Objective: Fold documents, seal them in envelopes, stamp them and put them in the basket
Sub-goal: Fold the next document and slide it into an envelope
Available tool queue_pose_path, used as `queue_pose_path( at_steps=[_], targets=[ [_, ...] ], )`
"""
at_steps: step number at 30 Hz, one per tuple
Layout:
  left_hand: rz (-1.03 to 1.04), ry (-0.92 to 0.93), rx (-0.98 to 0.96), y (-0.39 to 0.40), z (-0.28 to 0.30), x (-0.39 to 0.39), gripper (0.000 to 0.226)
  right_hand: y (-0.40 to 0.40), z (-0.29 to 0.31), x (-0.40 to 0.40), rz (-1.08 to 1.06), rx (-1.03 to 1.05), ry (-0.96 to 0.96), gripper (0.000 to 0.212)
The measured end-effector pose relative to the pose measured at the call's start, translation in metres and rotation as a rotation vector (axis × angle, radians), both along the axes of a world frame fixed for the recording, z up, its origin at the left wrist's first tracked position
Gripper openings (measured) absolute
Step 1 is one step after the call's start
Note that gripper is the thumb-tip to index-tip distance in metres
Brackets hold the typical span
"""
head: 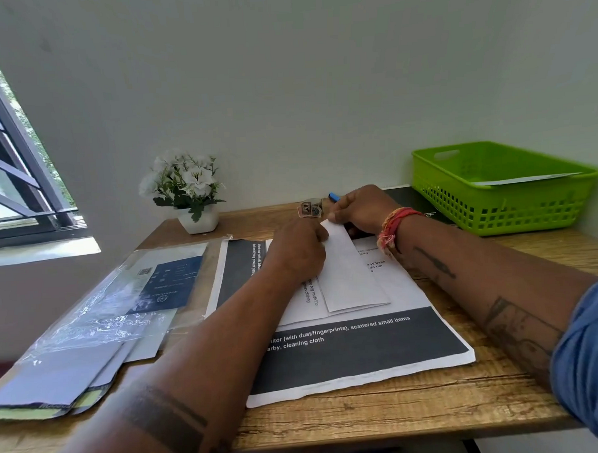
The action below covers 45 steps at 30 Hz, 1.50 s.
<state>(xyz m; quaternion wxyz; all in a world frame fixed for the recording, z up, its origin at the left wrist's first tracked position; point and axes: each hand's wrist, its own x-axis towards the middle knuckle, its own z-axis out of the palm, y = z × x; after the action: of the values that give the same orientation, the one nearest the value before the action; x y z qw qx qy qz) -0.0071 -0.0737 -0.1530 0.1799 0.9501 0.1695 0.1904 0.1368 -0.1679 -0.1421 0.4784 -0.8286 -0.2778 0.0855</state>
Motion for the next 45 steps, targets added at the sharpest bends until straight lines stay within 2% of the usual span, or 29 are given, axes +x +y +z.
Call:
queue_pose_path(
  at_steps=[2,5,9,11,13,15,20,23,24,26,28,29,33,37,41,45],
  targets=[
    [-0.004,0.01,0.003,0.0,0.001,0.0,0.033,0.001,0.003,-0.001,-0.039,-0.044,0.019,0.021],
    [-0.003,0.027,0.012,-0.001,0.002,-0.001,0.033,0.002,0.004,-0.005,-0.037,-0.063,-0.02,0.016],
    [-0.006,0.022,0.037,-0.004,0.003,-0.003,0.033,0.0,0.004,-0.016,-0.057,0.078,-0.078,0.012],
    [-0.009,0.026,0.046,-0.003,0.003,-0.003,0.034,-0.002,0.005,-0.018,-0.06,0.097,-0.047,0.005],
    [-0.011,0.032,0.039,-0.002,0.003,-0.003,0.033,-0.005,0.008,-0.018,-0.031,0.04,0.02,0.016],
    [-0.014,0.035,0.038,-0.001,0.001,-0.002,0.028,-0.008,0.013,-0.019,0.01,-0.127,0.006,0.033],
    [-0.004,0.061,0.025,0.003,-0.002,0.003,0.031,-0.021,0.027,-0.034,0.17,-0.437,-0.084,0.047],
    [-0.021,0.061,0.008,0.004,-0.001,0.003,0.034,-0.026,0.029,-0.038,0.119,-0.383,-0.191,0.059],
    [-0.036,0.059,-0.002,0.005,-0.001,0.002,0.035,-0.026,0.028,-0.035,0.084,-0.339,-0.226,0.055],
    [-0.071,0.079,-0.009,0.008,-0.001,0.003,0.037,-0.027,0.025,-0.029,0.026,-0.274,-0.257,0.034],
    [-0.124,0.141,0.006,0.01,-0.001,0.003,0.043,-0.03,0.022,-0.022,0.006,-0.251,-0.239,0.017],
    [-0.148,0.172,0.013,0.01,-0.002,0.002,0.048,-0.031,0.02,-0.019,0.011,-0.244,-0.218,0.016],
    [-0.197,0.315,-0.04,0.001,0.003,-0.003,0.086,-0.039,0.022,-0.015,0.106,-0.237,-0.114,0.019],
    [-0.254,0.516,-0.018,-0.001,0.01,-0.008,0.112,-0.042,0.025,-0.018,0.142,-0.329,-0.132,0.032],
    [-0.274,0.584,0.022,0.001,0.012,-0.01,0.121,-0.043,0.026,-0.019,0.172,-0.397,-0.144,0.043],
    [-0.272,0.503,-0.019,0.003,0.008,-0.01,0.112,-0.041,0.026,-0.017,0.157,-0.323,-0.13,0.046]
  ],
)
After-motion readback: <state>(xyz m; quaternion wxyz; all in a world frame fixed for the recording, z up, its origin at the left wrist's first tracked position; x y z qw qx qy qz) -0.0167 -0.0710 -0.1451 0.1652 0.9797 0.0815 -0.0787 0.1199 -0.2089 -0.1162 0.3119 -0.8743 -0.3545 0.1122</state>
